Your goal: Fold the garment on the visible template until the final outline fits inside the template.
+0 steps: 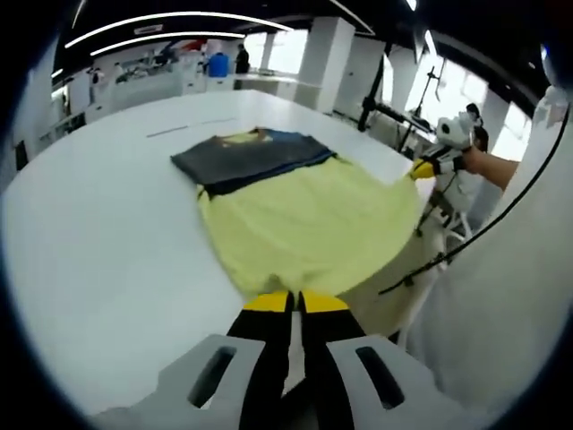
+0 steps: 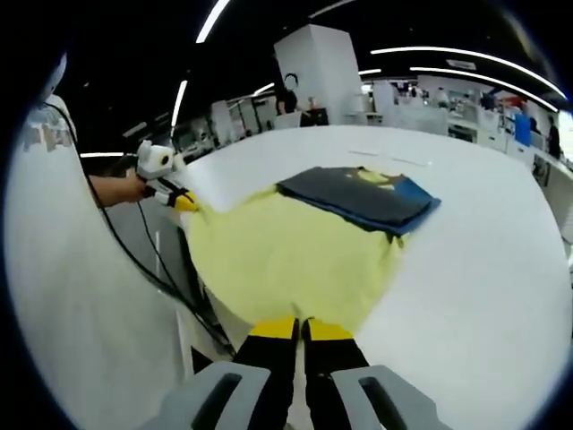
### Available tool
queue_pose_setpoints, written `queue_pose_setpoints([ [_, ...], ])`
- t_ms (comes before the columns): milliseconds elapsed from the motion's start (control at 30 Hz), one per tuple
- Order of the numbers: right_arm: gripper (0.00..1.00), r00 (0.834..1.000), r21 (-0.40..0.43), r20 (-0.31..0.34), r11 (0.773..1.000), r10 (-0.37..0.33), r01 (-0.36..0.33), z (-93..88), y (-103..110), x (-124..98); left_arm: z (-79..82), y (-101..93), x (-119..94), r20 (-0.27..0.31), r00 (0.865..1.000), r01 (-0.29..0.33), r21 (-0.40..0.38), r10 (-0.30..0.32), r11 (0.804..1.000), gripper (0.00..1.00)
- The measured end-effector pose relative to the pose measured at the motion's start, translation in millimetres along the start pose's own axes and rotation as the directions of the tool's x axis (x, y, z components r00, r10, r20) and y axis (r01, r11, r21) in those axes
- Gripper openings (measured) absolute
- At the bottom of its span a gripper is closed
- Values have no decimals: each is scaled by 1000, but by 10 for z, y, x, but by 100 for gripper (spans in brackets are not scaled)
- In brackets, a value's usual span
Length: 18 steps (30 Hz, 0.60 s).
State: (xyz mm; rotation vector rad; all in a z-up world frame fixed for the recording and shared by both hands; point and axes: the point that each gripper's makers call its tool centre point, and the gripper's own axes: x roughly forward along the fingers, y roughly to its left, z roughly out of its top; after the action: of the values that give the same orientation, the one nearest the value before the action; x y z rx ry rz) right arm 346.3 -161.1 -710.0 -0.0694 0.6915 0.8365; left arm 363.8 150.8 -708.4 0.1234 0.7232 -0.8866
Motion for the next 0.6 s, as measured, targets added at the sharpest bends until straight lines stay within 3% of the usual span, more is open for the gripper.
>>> queue_pose_setpoints([
  [600, 0, 996, -5, 59, 998, -65, 65, 386, -403, -15, 425, 325, 0, 74, 996, -49, 23, 47, 999, 0],
])
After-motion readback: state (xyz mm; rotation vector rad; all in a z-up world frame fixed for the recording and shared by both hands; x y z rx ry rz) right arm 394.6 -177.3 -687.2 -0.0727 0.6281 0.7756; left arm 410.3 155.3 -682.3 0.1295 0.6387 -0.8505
